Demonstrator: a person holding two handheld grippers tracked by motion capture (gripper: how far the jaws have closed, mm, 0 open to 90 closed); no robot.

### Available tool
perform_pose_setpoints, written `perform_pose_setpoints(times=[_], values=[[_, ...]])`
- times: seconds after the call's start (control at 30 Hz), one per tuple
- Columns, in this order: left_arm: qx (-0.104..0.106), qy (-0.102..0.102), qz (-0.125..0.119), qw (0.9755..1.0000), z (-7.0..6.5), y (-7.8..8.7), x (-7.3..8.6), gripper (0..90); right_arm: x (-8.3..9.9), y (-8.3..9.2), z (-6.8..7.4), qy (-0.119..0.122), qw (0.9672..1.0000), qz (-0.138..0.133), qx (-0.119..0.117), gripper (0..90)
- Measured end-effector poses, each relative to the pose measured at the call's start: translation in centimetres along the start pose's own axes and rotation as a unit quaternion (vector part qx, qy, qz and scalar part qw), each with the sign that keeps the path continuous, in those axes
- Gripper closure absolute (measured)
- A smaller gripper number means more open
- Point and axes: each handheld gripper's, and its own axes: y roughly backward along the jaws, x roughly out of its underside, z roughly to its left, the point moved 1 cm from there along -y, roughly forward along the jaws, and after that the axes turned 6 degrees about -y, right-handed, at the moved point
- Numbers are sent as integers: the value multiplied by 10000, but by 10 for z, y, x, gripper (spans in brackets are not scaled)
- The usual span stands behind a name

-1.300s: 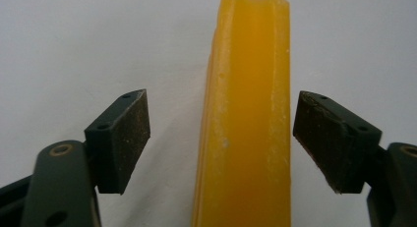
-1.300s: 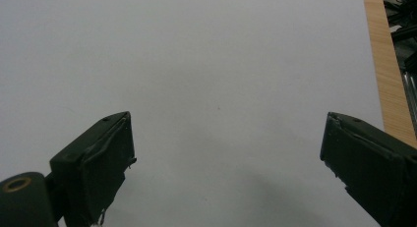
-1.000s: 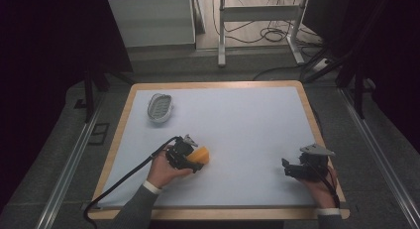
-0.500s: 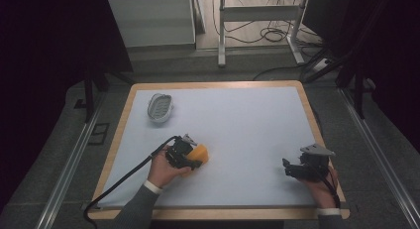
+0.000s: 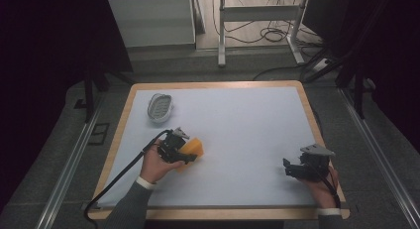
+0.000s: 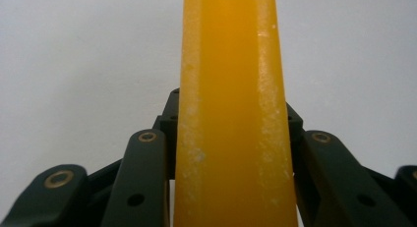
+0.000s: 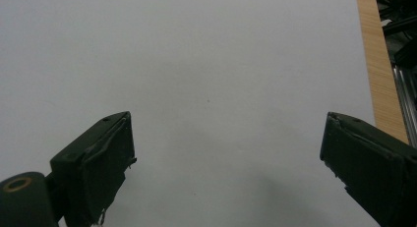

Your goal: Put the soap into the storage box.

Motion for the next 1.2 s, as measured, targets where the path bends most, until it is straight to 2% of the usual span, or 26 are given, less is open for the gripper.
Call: perform_pose_setpoints(times=[0.23,0.37,0.47,0.67,0.77,0.87,1.07,1.2], values=[[-73,23,-93,9999,4,5,0,613,0,1,0,-2,10000,-1,-4,66],[-159,-52,-152,9997,2,10,0,613,0,1,-1,-11,10000,4,-15,65],[-94,-49,-184,9998,2,12,-1,613,0,1,-1,-25,10000,4,-9,65],[-61,-49,-93,9999,6,13,-1,613,0,1,-1,-19,10000,5,-8,66],[-165,-102,-243,9995,3,16,-1,613,0,1,-1,-15,10000,8,-4,65],[-40,-104,-286,9995,2,19,-2,613,0,0,-2,-25,10000,16,6,65],[-43,-82,-222,9997,6,23,-2,613,0,1,-1,-28,10000,8,5,65],[-219,-102,-307,9992,7,26,-3,613,1,0,-2,-17,10000,9,14,66]])
